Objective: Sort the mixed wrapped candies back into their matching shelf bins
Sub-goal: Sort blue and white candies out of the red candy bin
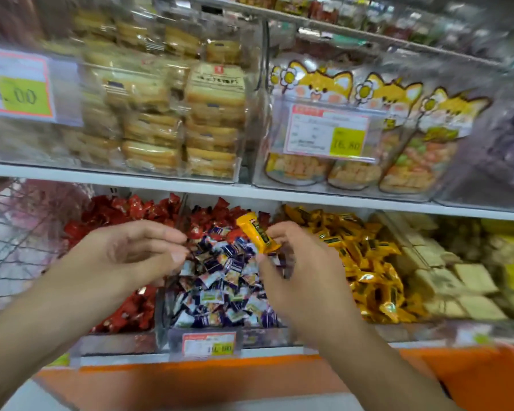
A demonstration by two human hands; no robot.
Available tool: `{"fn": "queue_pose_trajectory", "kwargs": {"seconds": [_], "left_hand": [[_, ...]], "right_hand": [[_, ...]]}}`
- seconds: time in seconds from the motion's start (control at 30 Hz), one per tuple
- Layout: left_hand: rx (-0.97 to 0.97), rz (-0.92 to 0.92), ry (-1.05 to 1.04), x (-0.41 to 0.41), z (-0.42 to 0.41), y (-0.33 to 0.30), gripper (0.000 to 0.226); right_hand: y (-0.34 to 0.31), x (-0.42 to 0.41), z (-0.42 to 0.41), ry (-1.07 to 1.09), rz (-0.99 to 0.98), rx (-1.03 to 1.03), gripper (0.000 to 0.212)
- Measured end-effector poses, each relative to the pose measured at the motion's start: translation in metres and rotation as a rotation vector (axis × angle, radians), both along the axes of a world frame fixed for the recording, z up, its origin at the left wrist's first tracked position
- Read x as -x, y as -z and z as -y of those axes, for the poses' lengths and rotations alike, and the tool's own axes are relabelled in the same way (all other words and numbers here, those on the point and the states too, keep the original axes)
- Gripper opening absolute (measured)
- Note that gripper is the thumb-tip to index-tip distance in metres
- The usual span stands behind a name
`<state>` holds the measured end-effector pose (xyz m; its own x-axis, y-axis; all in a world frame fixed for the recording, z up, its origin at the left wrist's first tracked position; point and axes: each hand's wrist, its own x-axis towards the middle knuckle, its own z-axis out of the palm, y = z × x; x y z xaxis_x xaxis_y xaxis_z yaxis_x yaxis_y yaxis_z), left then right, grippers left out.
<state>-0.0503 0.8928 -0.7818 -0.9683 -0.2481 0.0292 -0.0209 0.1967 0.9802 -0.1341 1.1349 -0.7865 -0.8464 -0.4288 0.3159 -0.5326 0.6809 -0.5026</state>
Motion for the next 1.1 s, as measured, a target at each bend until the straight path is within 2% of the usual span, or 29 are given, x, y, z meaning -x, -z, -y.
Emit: {"fn": "queue_pose_trajectory", "kwargs": {"seconds": [0.07, 0.1, 0.2, 0.27, 0.37, 0.5, 0.63, 0.73, 0.8, 0.87, 1.1], "left_hand": [[0.054, -0.012, -0.005, -0.001, -0.001, 0.001, 0.056], [0.069, -0.014, -0.008, -0.001, -0.001, 0.002, 0.060], [0.090, -0.025, 0.006, -0.004, -0.001, 0.002, 0.019], [0.148, -0.041, -0.040, -0.007, 0.003, 0.001, 0.012], [0.242, -0.042, -0.119, -0.014, 0.024, 0.003, 0.014], [0.385, 0.003, -0.179, -0.018, 0.064, 0.017, 0.017], [0.494, 0.156, -0.004, -0.020, 0.083, 0.037, 0.025], [0.681, 0.308, 0.144, -0.016, 0.088, 0.046, 0.026], [0.881, 0.405, 0.250, -0.012, 0.089, 0.047, 0.038], [0.995, 0.431, 0.309, -0.005, 0.091, 0.049, 0.045], [0.984, 0.393, 0.276, 0.007, 0.091, 0.057, 0.035]], "right_hand": [[-0.002, 0.020, -0.025, 0.145, -0.021, -0.022, 0.039], [-0.003, 0.029, -0.035, 0.209, -0.043, -0.045, 0.042], [-0.007, 0.046, -0.045, 0.303, -0.003, -0.159, 0.057], [-0.010, 0.045, -0.038, 0.295, 0.043, -0.186, 0.062], [-0.013, 0.032, -0.017, 0.152, 0.030, -0.154, 0.054], [-0.011, 0.004, 0.017, -0.139, 0.015, -0.152, 0.045], [-0.001, -0.012, 0.048, -0.344, 0.034, -0.179, 0.044], [0.009, -0.014, 0.064, -0.405, 0.034, -0.173, 0.042], [0.013, -0.013, 0.072, -0.425, 0.048, -0.150, 0.039], [0.017, -0.011, 0.078, -0.432, 0.051, -0.147, 0.037], [0.022, -0.008, 0.086, -0.429, 0.079, -0.150, 0.034]]}}
